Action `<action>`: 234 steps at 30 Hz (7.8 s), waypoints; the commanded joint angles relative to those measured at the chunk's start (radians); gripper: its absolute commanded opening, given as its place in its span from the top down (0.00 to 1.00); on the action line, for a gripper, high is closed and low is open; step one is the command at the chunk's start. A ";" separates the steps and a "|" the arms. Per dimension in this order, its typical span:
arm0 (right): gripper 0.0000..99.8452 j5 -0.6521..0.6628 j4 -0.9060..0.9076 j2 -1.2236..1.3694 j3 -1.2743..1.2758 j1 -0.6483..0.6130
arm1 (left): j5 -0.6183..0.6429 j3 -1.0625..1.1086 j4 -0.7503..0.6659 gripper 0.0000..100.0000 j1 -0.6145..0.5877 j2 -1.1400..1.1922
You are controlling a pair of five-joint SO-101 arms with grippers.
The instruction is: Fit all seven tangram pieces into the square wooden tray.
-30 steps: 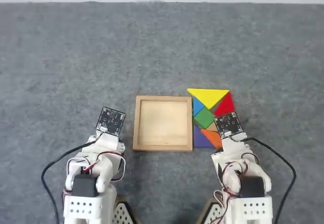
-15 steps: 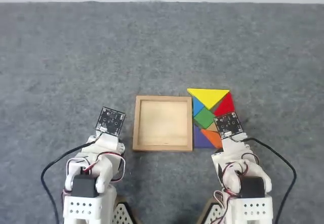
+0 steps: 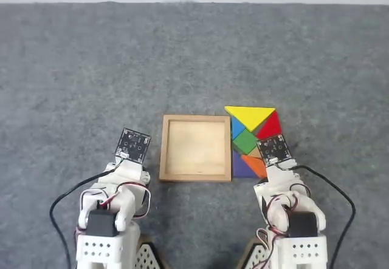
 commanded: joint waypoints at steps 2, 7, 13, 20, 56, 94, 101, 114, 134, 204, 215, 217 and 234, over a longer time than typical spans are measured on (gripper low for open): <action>0.99 0.011 -0.004 -0.021 0.012 0.022 | 0.008 -0.012 0.006 0.99 -0.003 -0.025; 0.99 0.055 -0.117 -0.021 0.009 0.071 | 0.008 -0.012 0.006 0.99 -0.003 -0.025; 0.99 0.207 -0.186 -0.021 -0.118 0.242 | 0.008 -0.012 0.006 0.99 -0.003 -0.025; 0.99 0.204 -0.088 0.007 -0.299 0.130 | 0.008 -0.012 0.006 0.99 -0.003 -0.025; 0.70 -0.318 -0.182 2.101 -1.539 -0.050 | 0.008 -0.012 0.006 0.99 -0.005 -0.025; 0.70 -0.235 -0.044 1.931 -1.530 0.073 | 0.008 -0.012 0.006 0.99 -0.005 -0.025; 0.70 -0.152 -0.113 1.857 -1.312 -0.019 | 0.008 -0.012 0.006 0.99 -0.005 -0.025; 0.62 -0.095 -0.130 2.072 -1.433 0.054 | 0.008 -0.012 0.006 0.99 -0.005 -0.025; 0.84 -0.150 -0.102 2.203 -1.513 0.061 | 0.008 -0.012 0.006 0.99 -0.005 -0.025; 0.66 -0.331 -0.193 2.022 -1.292 0.183 | 0.008 -0.012 0.006 0.99 -0.005 -0.025; 0.75 -0.331 -0.191 2.009 -1.313 0.193 | 0.008 -0.012 0.006 0.99 -0.005 -0.025; 0.75 -0.331 -0.163 2.009 -1.338 0.193 | 0.008 -0.012 0.006 0.99 -0.005 -0.025; 0.75 -0.321 -0.030 1.837 -1.448 0.061 | 0.008 -0.012 0.006 0.99 -0.005 -0.025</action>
